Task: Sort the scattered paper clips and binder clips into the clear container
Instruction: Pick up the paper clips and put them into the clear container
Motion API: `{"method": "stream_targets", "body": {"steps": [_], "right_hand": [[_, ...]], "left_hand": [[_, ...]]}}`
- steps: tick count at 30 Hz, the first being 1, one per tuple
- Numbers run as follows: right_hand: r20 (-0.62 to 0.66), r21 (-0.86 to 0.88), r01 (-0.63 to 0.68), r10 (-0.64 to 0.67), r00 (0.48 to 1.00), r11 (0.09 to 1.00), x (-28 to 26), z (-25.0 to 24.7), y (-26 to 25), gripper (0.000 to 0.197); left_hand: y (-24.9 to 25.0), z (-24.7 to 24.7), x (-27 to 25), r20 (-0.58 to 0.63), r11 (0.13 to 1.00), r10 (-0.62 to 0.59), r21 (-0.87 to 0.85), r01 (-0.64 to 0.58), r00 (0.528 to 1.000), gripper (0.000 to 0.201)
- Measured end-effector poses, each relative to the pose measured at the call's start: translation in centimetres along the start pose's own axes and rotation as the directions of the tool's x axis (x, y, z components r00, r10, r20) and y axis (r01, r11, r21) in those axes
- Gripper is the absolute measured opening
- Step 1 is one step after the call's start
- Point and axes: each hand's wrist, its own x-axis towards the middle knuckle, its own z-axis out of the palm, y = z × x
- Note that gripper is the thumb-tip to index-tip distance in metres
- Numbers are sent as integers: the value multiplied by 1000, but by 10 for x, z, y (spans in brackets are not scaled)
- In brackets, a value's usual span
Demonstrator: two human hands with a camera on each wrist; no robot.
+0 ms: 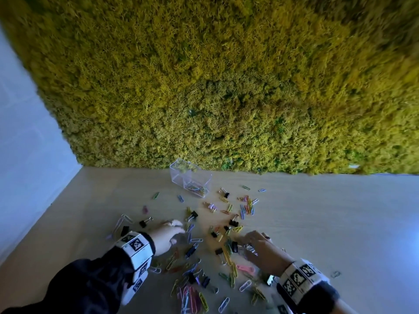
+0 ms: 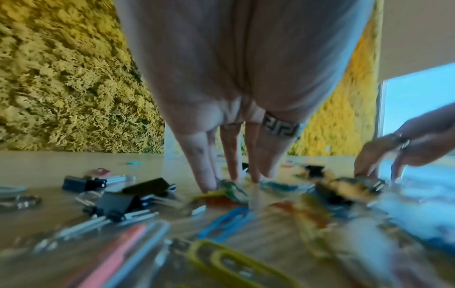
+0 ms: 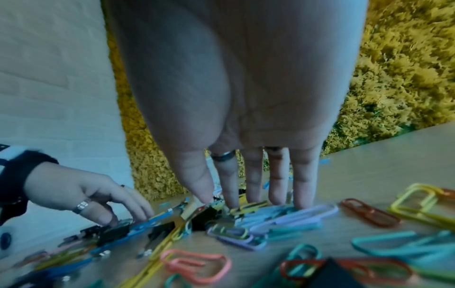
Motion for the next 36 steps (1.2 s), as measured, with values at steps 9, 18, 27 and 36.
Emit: {"method": "stream_targets", "body": {"steps": [9,18,27,36], "right_hand": [[128,-78,-16,26,991,997,-30,10,-2,122],[108,-61,28,-22,994,998,-31,25,-16,69],[60,-64,47,-44,997,997,-11,12,-28,9],[82,-128,34,-23,996,991,7,6,-18,22]], "left_hand": [[11,3,-45,91,992,-106,75,100,990,70],[21,21,-44,35,997,-68,-38,70,997,64],[31,11,-38,-7,992,-124,19,124,992,29],[35,4,-38,17,985,-174,-16,174,985,22]]}}
